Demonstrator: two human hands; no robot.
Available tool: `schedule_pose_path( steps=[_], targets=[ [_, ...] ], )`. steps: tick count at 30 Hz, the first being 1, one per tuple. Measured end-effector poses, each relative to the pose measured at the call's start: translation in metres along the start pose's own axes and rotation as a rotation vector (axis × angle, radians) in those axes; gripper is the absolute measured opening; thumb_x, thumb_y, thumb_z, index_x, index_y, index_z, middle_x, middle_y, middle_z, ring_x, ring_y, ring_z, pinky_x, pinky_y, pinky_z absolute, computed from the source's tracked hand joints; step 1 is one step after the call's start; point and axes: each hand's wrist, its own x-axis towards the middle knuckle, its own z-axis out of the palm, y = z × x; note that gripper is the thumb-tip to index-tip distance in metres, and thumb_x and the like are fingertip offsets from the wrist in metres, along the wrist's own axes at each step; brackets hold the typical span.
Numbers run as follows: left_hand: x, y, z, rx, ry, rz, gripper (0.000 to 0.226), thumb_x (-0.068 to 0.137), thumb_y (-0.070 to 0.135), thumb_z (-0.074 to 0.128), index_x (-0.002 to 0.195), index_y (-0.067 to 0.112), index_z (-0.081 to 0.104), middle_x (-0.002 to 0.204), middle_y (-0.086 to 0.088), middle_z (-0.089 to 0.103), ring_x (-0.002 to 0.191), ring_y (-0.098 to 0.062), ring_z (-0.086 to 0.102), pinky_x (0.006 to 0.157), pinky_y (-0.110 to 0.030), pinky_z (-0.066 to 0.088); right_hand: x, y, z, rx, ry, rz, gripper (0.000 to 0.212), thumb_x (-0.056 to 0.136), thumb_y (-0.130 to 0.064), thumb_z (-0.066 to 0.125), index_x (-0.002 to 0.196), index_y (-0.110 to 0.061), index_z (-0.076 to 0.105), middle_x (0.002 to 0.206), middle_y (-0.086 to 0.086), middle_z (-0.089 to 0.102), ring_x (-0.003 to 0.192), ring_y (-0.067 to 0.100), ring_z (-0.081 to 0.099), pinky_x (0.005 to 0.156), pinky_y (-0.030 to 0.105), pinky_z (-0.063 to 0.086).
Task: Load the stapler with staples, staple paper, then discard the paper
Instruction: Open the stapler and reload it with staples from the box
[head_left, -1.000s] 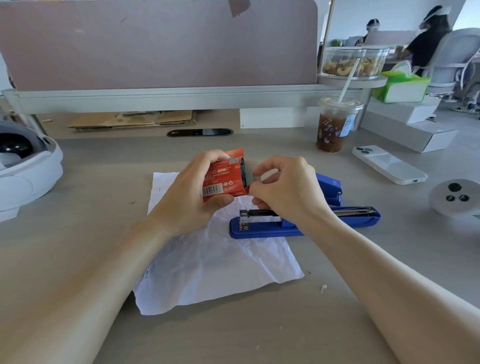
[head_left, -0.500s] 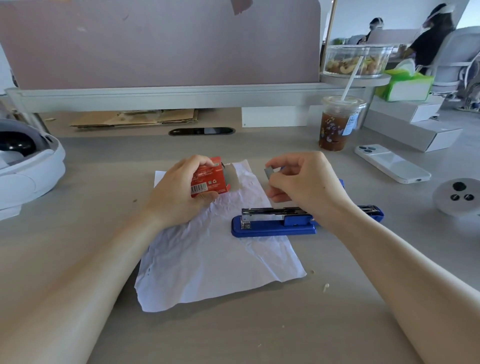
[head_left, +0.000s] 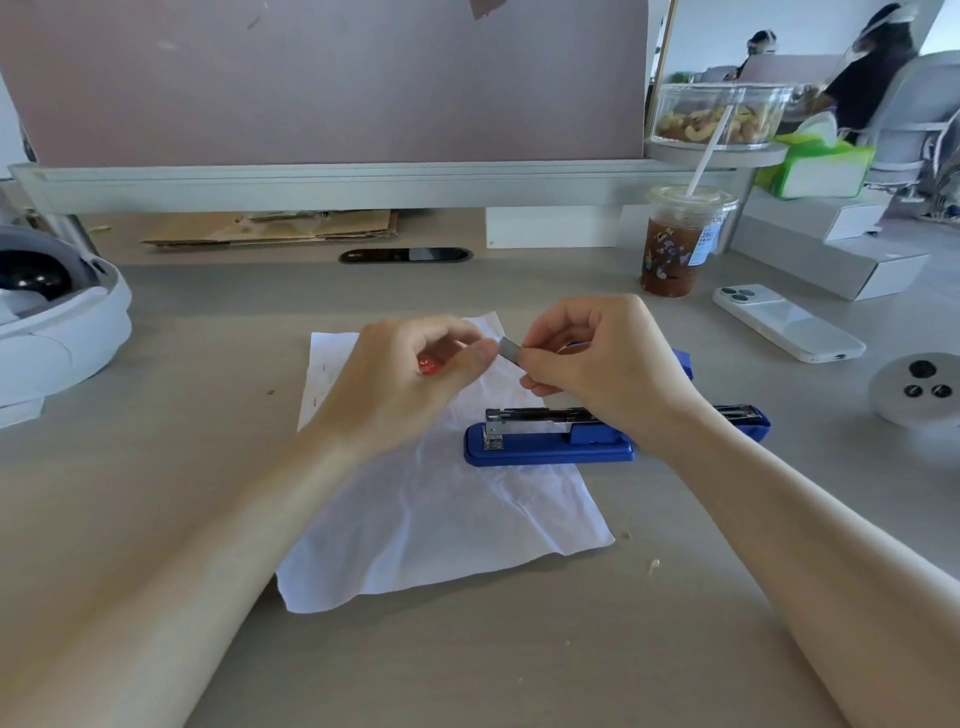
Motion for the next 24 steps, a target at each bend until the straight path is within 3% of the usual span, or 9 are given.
schedule_pose_path(
  steps=[3, 8, 11, 15, 18, 24],
  targets=[
    [-0.003, 0.002, 0.009, -0.081, -0.036, -0.002, 0.019, 0.090, 0.036, 0.064, 0.094, 0.022, 0.076, 0.083, 0.006, 0.076, 0.081, -0.010, 0.072, 0.077, -0.032, 0.057, -0.002, -0.001, 0.002, -0.086, -0.004, -0.088, 0.010, 0.075, -0.014, 0.079, 0.070, -0.013, 0.070, 0.063, 0.002, 0.074, 0.060, 0.017, 0.073, 0.064, 0.035, 0.062],
    [-0.003, -0.002, 0.010, -0.184, -0.015, -0.027, 0.014, 0.090, 0.026, 0.066, 0.090, 0.018, 0.077, 0.076, 0.003, 0.076, 0.073, -0.011, 0.072, 0.069, -0.024, 0.056, -0.003, -0.001, 0.002, -0.128, -0.016, -0.176, 0.007, 0.075, -0.012, 0.078, 0.071, -0.015, 0.073, 0.066, -0.003, 0.074, 0.061, 0.008, 0.071, 0.061, 0.020, 0.058],
    [-0.002, -0.001, 0.007, -0.243, -0.025, -0.030, 0.016, 0.085, 0.030, 0.068, 0.090, 0.018, 0.077, 0.076, 0.002, 0.076, 0.072, -0.011, 0.071, 0.068, -0.022, 0.055, -0.003, -0.001, 0.002, -0.101, -0.050, -0.165, 0.005, 0.075, -0.015, 0.079, 0.076, -0.014, 0.075, 0.069, -0.002, 0.075, 0.064, 0.010, 0.072, 0.067, 0.026, 0.060],
    [-0.005, 0.000, 0.005, -0.296, -0.021, -0.023, 0.015, 0.081, 0.030, 0.070, 0.090, 0.020, 0.076, 0.082, 0.000, 0.078, 0.078, -0.013, 0.073, 0.075, -0.029, 0.058, -0.003, -0.001, -0.003, 0.001, -0.157, -0.091, 0.003, 0.078, -0.013, 0.077, 0.081, -0.013, 0.076, 0.074, 0.003, 0.077, 0.070, 0.018, 0.075, 0.074, 0.033, 0.062],
    [-0.006, 0.001, 0.005, -0.290, -0.015, -0.022, 0.007, 0.083, 0.020, 0.073, 0.088, 0.024, 0.076, 0.086, 0.004, 0.078, 0.082, -0.012, 0.074, 0.080, -0.034, 0.059, -0.002, -0.002, -0.009, 0.044, -0.199, -0.057, 0.004, 0.080, -0.008, 0.075, 0.082, -0.011, 0.077, 0.074, 0.006, 0.077, 0.071, 0.019, 0.075, 0.074, 0.032, 0.061],
    [-0.009, 0.003, 0.006, -0.232, -0.057, -0.029, 0.009, 0.079, 0.015, 0.079, 0.088, 0.018, 0.078, 0.085, 0.006, 0.078, 0.082, -0.009, 0.073, 0.082, -0.028, 0.057, -0.001, 0.000, -0.019, -0.109, -0.237, -0.117, 0.008, 0.075, -0.011, 0.080, 0.082, -0.014, 0.079, 0.073, -0.001, 0.077, 0.069, 0.012, 0.073, 0.073, 0.025, 0.060]
  ],
)
